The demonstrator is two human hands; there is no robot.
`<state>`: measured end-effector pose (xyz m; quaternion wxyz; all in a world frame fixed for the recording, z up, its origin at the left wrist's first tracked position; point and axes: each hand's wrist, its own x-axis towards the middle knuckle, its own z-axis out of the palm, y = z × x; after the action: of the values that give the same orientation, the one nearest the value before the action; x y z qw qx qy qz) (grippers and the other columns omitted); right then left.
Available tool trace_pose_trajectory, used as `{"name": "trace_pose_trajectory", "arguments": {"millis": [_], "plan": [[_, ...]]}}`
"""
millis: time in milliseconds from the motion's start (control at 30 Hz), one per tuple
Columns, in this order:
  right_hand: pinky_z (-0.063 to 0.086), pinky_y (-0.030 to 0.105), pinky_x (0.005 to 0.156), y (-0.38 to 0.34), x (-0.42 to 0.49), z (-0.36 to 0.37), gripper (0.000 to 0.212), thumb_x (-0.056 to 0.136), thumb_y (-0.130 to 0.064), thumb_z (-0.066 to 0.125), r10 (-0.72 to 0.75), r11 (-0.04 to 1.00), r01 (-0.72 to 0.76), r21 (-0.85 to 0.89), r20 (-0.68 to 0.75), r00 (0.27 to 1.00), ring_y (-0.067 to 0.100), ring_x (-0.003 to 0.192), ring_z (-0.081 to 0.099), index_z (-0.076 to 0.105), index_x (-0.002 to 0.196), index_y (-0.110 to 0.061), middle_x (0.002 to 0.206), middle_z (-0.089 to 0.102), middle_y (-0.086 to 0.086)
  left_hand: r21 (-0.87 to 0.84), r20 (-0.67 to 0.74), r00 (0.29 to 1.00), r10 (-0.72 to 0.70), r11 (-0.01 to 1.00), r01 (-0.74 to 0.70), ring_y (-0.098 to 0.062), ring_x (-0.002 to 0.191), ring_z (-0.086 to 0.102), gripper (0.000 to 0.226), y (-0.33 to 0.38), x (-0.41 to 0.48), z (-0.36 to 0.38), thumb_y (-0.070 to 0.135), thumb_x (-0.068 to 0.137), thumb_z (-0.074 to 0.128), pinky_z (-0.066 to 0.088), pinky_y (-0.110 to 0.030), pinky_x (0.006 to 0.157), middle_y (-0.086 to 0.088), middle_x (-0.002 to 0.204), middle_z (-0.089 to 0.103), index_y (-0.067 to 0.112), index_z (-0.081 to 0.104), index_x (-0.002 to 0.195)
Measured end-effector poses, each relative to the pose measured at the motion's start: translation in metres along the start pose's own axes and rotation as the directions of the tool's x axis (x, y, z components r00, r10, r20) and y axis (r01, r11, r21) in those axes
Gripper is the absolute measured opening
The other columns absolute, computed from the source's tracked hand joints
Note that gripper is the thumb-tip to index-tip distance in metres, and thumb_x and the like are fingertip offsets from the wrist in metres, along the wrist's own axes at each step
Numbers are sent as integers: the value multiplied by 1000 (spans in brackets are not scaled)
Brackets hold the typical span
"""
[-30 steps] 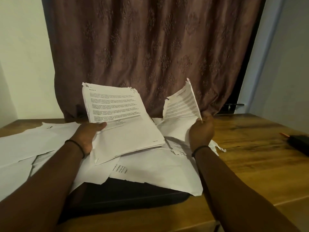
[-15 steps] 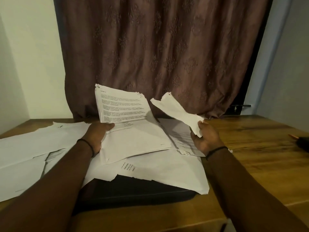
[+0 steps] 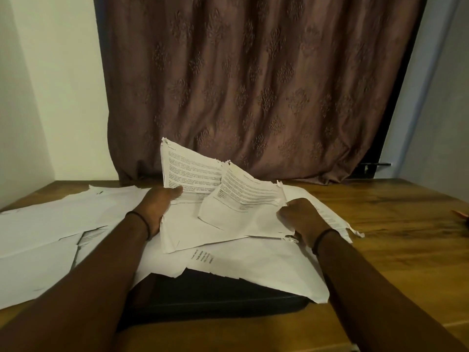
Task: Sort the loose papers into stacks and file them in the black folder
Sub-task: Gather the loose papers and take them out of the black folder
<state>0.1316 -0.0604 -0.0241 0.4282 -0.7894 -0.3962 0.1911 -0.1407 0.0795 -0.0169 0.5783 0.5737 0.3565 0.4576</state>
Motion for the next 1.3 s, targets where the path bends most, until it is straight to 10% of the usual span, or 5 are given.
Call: {"name": "trace_pose_trajectory", "arguments": {"millis": [233, 767, 933, 1100, 1300], "plan": [[44, 14, 46, -19, -14, 10, 14, 97, -16, 57, -148, 958, 160, 240, -67, 987, 12, 58, 58, 67, 86, -18, 75, 66, 3, 38, -11, 999, -43, 998, 44, -31, 105, 65, 18, 7, -6, -4, 33, 96, 56, 47, -49, 101, -8, 125, 66, 21, 65, 106], [46, 22, 51, -31, -24, 47, 26, 85, -36, 58, -348, 935, 330, -130, -160, 924, 16, 66, 60, 60, 69, -16, 64, 62, -3, -102, 164, 982, -98, 988, 116, -17, 81, 74, 45, 15, -10, 8, 55, 97, 35, 59, -28, 62, 1, 99, 75, 25, 68, 106], [36, 28, 70, -23, -12, 27, 33, 98, -41, 46, -418, 829, 255, -499, -250, 873, 27, 90, 62, 63, 83, -17, 85, 65, 2, 0, 77, 995, -58, 998, 58, -24, 95, 70, 29, 12, -8, 5, 6, 95, 54, 51, -32, 79, -13, 127, 64, 7, 64, 122], [43, 38, 97, -6, -8, 10, 75, 81, -70, 53, -61, 849, 2, -529, -93, 994, 30, 120, 55, 51, 132, -15, 135, 57, 8, 66, 42, 999, -16, 998, 13, -17, 92, 66, 37, 8, -2, 0, -2, 93, 53, 49, -23, 71, -10, 126, 63, 1, 58, 129], [44, 31, 78, -22, -15, 18, 32, 89, -39, 55, -190, 770, 56, -636, -145, 971, 26, 99, 62, 62, 109, -15, 110, 67, 6, 64, 72, 997, -12, 998, 8, -9, 75, 68, 30, 10, -6, 6, -1, 96, 51, 51, -15, 57, -1, 115, 64, 9, 58, 124]]}}
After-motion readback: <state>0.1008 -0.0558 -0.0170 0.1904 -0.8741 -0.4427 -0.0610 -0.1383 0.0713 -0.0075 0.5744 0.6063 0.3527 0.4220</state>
